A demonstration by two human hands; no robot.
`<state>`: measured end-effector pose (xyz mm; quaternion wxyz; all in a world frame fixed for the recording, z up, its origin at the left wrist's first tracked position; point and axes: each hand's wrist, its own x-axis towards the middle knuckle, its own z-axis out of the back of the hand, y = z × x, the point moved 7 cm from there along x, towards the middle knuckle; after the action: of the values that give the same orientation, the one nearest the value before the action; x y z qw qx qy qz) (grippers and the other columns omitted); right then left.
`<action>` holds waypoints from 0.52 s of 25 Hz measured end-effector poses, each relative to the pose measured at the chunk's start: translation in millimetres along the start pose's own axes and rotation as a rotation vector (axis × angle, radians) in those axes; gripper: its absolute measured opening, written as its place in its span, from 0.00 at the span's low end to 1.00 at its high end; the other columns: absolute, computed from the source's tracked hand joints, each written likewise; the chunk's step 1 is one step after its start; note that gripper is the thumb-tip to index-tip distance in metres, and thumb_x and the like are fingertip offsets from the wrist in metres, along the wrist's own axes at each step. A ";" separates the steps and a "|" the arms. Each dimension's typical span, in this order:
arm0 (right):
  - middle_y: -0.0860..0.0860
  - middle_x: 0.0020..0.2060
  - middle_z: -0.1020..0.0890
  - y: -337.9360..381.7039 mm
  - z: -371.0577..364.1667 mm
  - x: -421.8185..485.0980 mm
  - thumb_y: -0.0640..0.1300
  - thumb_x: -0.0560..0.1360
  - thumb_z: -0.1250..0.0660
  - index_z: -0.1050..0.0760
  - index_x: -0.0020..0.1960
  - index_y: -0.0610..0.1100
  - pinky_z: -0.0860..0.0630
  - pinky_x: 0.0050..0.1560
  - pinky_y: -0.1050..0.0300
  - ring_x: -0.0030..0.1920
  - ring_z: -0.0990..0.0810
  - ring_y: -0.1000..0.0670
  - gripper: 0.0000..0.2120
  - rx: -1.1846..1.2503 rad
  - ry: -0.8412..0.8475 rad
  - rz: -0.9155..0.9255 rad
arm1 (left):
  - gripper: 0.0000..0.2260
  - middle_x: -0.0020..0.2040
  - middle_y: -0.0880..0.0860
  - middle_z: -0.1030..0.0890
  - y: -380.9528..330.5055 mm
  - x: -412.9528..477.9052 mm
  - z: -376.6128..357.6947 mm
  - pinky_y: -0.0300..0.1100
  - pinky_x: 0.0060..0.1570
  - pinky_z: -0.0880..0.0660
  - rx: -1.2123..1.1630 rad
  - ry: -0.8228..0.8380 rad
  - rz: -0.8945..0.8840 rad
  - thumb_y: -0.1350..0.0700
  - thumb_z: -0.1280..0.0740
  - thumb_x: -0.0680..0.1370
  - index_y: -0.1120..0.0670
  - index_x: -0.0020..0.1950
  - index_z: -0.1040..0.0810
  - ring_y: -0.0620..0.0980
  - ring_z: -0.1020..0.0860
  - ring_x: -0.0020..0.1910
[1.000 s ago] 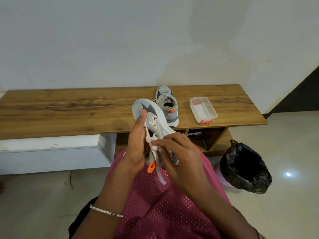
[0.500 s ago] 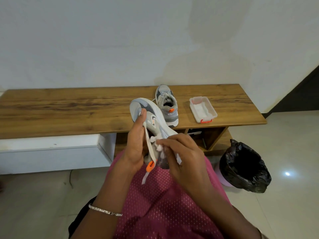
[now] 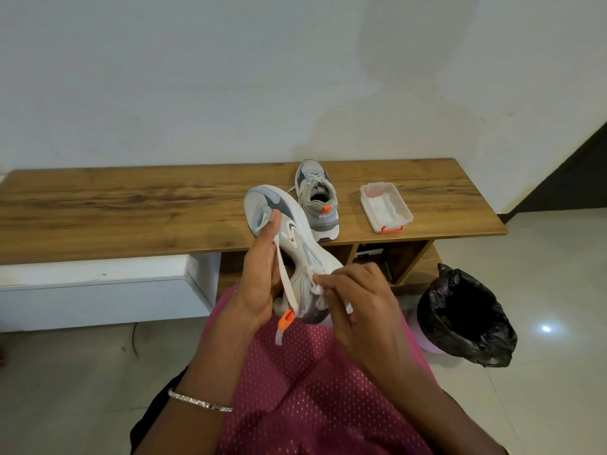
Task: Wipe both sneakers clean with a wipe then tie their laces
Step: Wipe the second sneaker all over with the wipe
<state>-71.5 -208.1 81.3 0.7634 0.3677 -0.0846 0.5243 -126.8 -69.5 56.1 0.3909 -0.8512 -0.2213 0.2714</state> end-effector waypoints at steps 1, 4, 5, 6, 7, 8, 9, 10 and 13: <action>0.51 0.48 0.18 -5.2 0.5 6.8 0.39 0.76 0.31 0.17 0.55 0.44 0.28 0.46 0.60 0.49 0.26 0.53 0.09 -0.015 0.004 -0.027 | 0.25 0.56 0.60 0.16 3.8 0.4 -0.9 0.54 0.59 0.21 0.009 0.014 0.015 0.39 0.38 0.80 0.56 0.68 0.22 0.57 0.18 0.56; 0.52 0.47 0.18 -18.5 2.1 24.5 0.37 0.75 0.30 0.17 0.54 0.45 0.26 0.45 0.56 0.48 0.25 0.52 0.10 -0.012 0.021 -0.120 | 0.28 0.63 0.64 0.20 10.3 1.7 -3.2 0.60 0.66 0.26 0.025 0.033 0.033 0.37 0.39 0.80 0.55 0.71 0.24 0.63 0.20 0.62; 0.52 0.48 0.18 -19.5 2.3 25.5 0.37 0.75 0.30 0.17 0.55 0.46 0.25 0.45 0.56 0.48 0.25 0.52 0.10 -0.003 0.028 -0.125 | 0.28 0.65 0.65 0.20 10.2 3.2 -2.4 0.61 0.67 0.27 0.016 0.036 0.028 0.37 0.39 0.80 0.55 0.72 0.25 0.64 0.22 0.64; 0.52 0.49 0.18 -17.7 2.5 23.1 0.37 0.76 0.30 0.18 0.56 0.46 0.25 0.46 0.56 0.49 0.25 0.52 0.10 0.003 0.032 -0.113 | 0.29 0.66 0.64 0.21 8.3 4.0 -1.6 0.62 0.67 0.27 -0.002 0.035 0.024 0.36 0.38 0.80 0.54 0.72 0.25 0.64 0.22 0.65; 0.52 0.49 0.18 -14.1 2.6 18.2 0.38 0.77 0.31 0.18 0.56 0.45 0.26 0.46 0.58 0.49 0.25 0.52 0.10 0.008 0.033 -0.091 | 0.29 0.66 0.64 0.21 6.5 5.9 1.6 0.62 0.67 0.27 -0.020 0.025 0.020 0.36 0.38 0.79 0.54 0.72 0.25 0.63 0.22 0.65; 0.52 0.49 0.19 -10.1 3.1 11.2 0.39 0.78 0.33 0.18 0.57 0.45 0.27 0.46 0.60 0.49 0.25 0.52 0.10 0.014 0.032 -0.066 | 0.29 0.66 0.63 0.21 4.8 7.2 5.1 0.61 0.67 0.27 -0.035 0.009 0.018 0.35 0.37 0.79 0.54 0.72 0.25 0.62 0.22 0.65; 0.52 0.49 0.19 -6.6 3.9 3.5 0.41 0.78 0.34 0.18 0.57 0.45 0.27 0.46 0.62 0.49 0.25 0.53 0.10 0.024 0.029 -0.045 | 0.29 0.66 0.63 0.21 3.5 8.6 8.8 0.60 0.66 0.26 -0.041 -0.005 0.012 0.35 0.37 0.79 0.54 0.72 0.25 0.61 0.22 0.65; 0.52 0.49 0.19 -3.9 4.8 -3.7 0.43 0.79 0.36 0.17 0.57 0.44 0.27 0.46 0.63 0.49 0.25 0.53 0.11 0.037 0.027 -0.029 | 0.28 0.65 0.62 0.20 2.1 8.8 11.1 0.58 0.65 0.25 -0.037 -0.012 0.001 0.36 0.38 0.80 0.53 0.72 0.25 0.60 0.21 0.65; 0.52 0.48 0.19 -7.4 6.4 -9.7 0.39 0.77 0.33 0.16 0.56 0.44 0.25 0.45 0.62 0.49 0.25 0.55 0.10 0.036 0.026 -0.020 | 0.26 0.62 0.60 0.18 2.3 8.0 10.1 0.56 0.62 0.23 0.004 -0.012 -0.008 0.38 0.39 0.81 0.54 0.72 0.24 0.58 0.20 0.63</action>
<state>-67.8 -220.8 77.4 0.7629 0.3751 -0.0615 0.5230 -126.8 -60.6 46.5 0.3923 -0.8479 -0.2266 0.2753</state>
